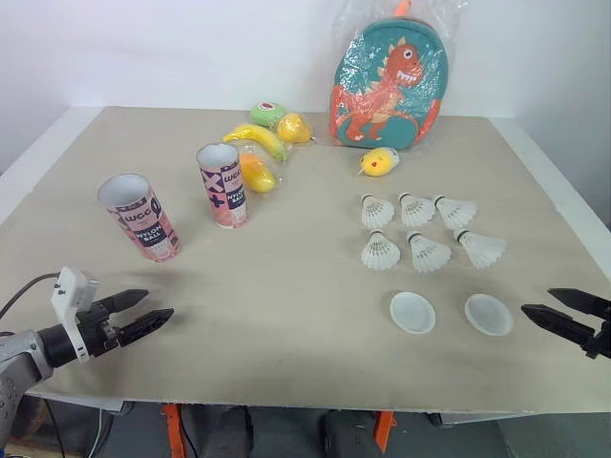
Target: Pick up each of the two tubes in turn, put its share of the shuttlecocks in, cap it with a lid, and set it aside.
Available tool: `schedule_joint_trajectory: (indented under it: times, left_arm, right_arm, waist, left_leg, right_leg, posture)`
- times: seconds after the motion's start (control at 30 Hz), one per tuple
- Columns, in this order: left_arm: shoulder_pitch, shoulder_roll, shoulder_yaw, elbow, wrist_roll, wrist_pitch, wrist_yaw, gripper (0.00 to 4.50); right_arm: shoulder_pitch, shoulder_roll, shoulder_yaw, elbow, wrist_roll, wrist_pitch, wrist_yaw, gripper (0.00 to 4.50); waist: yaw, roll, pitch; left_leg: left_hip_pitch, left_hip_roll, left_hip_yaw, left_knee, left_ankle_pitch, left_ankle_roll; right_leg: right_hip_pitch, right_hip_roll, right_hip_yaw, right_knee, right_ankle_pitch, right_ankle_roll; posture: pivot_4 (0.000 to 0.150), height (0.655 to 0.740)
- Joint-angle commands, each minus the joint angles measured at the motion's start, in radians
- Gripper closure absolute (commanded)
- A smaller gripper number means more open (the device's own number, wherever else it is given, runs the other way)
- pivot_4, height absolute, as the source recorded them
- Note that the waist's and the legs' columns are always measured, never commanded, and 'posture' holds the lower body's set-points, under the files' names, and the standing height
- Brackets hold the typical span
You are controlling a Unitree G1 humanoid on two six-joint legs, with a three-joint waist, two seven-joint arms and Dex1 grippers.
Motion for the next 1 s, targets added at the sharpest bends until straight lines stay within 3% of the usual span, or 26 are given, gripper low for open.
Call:
schedule_joint_trajectory:
  times: [0.03,0.73,0.87,1.0]
  left_arm:
    - [0.001,0.004,0.022,-0.035,-0.015,0.004,0.002,0.0]
    - [0.002,0.007,-0.002,-0.077,-0.024,0.05,0.021,0.0]
    - [-0.01,0.009,-0.004,-0.06,-0.027,0.061,0.027,0.0]
    - [-0.1,0.021,-0.004,0.026,-0.098,0.189,0.033,0.0]
  right_arm:
    - [-0.001,0.004,-0.022,-0.017,0.008,-0.013,0.002,0.08]
    - [0.032,0.053,-0.011,-0.1,0.029,0.002,0.007,0.08]
    - [0.032,0.089,-0.02,-0.237,0.1,0.041,-0.008,0.08]
    - [-0.03,0.112,0.012,-0.378,0.167,0.078,-0.056,0.08]
  waist:
    - [0.0,0.0,0.0]
    - [0.0,0.0,0.0]
    - [0.0,0.0,0.0]
    - [0.0,0.001,0.0]
  left_leg:
    - [0.0,0.0,0.0,0.0,0.0,0.0]
    - [0.0,0.0,0.0,0.0,0.0,0.0]
    - [0.0,0.0,0.0,0.0,0.0,0.0]
    - [0.001,0.0,0.0,0.0,0.0,0.0]
  right_leg:
    - [0.0,0.0,0.0,0.0,0.0,0.0]
    - [0.001,0.0,0.0,0.0,0.0,0.0]
    - [0.002,0.0,0.0,0.0,0.0,0.0]
    - [0.001,0.001,0.0,0.001,0.001,0.0]
  posture:
    - [0.15,0.7302]
    - [0.15,0.7302]
    - [0.15,0.7302]
    - [0.15,0.7302]
